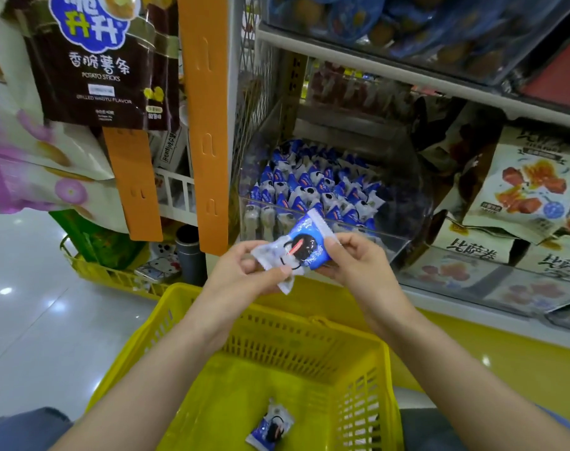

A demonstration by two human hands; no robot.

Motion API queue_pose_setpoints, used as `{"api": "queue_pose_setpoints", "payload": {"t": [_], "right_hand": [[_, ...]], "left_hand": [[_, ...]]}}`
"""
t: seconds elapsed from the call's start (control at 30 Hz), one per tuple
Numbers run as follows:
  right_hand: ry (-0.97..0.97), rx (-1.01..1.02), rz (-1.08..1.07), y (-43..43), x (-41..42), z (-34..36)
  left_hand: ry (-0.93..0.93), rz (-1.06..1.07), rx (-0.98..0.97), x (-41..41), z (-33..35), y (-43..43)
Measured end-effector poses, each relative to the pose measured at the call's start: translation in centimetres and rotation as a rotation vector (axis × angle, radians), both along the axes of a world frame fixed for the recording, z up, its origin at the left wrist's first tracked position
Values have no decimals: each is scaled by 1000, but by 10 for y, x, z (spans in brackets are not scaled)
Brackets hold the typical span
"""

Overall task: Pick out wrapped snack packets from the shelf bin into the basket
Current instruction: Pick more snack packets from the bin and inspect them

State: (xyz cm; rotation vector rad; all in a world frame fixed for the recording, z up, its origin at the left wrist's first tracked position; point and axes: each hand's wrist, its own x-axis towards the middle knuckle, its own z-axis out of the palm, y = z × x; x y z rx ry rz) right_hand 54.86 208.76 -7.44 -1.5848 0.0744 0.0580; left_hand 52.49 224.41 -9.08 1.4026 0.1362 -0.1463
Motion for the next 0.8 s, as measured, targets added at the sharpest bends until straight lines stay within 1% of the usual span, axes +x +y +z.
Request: {"api": "queue_pose_setpoints", "payload": {"t": [0.03, 0.07, 0.1, 0.2, 0.27, 0.37, 0.5, 0.53, 0.57, 0.63, 0.67, 0.73, 0.8], "right_hand": [[49, 65, 14, 0, -1, 1], [68, 81, 35, 0, -2, 1], [56, 44, 63, 0, -3, 2], [-32, -197, 189, -1, -7, 2], [-63, -276, 224, -1, -8, 3], [-46, -236, 195, -2, -7, 3], [92, -70, 196, 3, -6, -4], [106, -63, 200, 3, -6, -6], [92, -113, 199, 4, -6, -9], [4, -344, 177, 3, -4, -12], [-51, -430, 162, 2, -2, -14], [-141, -465, 166, 3, -3, -14], [-221, -471, 207, 4, -4, -14]], "left_hand": [[-13, 28, -19, 0, 0, 1], [-32, 56, -8, 0, 1, 3], [-55, 84, 15, 1, 1, 5], [-142, 149, 55, 2, 2, 9], [-193, 167, 73, 1, 3, 9], [-184, 197, 28, 2, 3, 7], [-129, 194, -96, 3, 2, 5], [-127, 194, -104, 3, 1, 4], [-133, 197, -92, 3, 0, 4], [-176, 204, 8, 3, -1, 5], [-212, 202, 100, 3, -3, 6], [-293, 156, 316, 3, -4, 7], [-350, 72, 460, 1, -5, 4]]}}
